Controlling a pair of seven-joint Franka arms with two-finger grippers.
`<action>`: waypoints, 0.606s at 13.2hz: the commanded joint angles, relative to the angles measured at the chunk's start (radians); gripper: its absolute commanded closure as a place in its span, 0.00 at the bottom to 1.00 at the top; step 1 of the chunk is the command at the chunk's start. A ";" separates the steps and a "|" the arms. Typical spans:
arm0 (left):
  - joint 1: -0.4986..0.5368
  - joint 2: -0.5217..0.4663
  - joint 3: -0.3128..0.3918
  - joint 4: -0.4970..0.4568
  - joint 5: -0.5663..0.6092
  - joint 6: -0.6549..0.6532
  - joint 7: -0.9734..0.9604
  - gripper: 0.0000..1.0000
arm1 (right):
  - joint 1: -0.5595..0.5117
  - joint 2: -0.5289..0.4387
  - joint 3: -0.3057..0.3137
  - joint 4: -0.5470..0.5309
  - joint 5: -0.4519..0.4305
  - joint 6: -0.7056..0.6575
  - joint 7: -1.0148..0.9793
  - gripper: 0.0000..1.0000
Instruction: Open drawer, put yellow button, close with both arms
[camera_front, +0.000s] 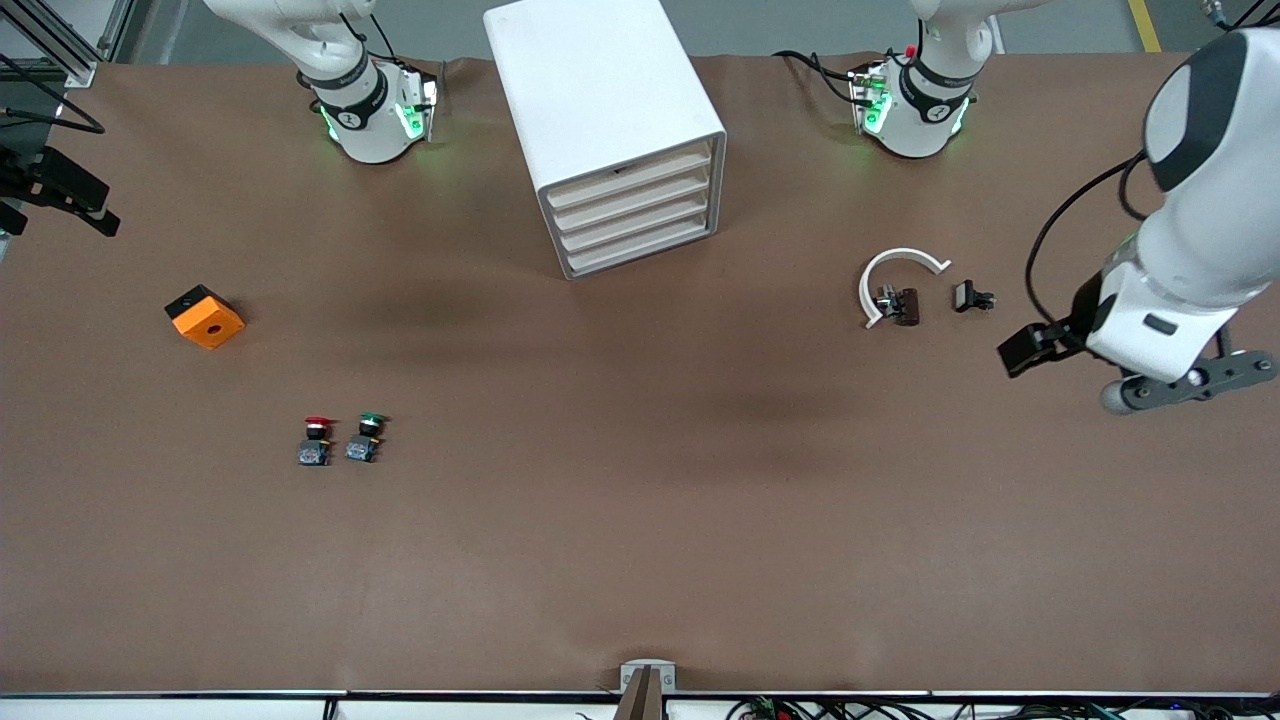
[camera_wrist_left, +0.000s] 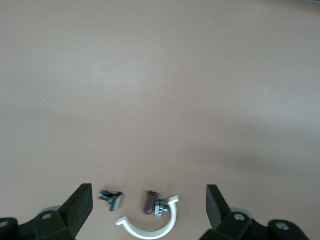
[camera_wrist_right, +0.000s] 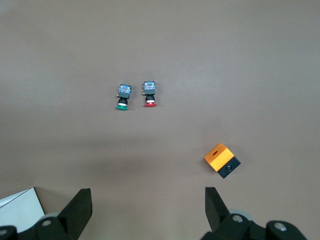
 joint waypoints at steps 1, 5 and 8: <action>-0.066 -0.079 0.129 -0.028 -0.044 -0.022 0.117 0.00 | 0.009 -0.030 -0.007 -0.031 0.013 0.011 0.011 0.00; -0.114 -0.209 0.260 -0.150 -0.142 -0.020 0.262 0.00 | 0.006 -0.028 -0.009 -0.031 0.013 0.001 0.009 0.00; -0.128 -0.292 0.298 -0.235 -0.153 -0.022 0.311 0.00 | 0.003 -0.028 -0.007 -0.031 0.013 0.001 0.009 0.00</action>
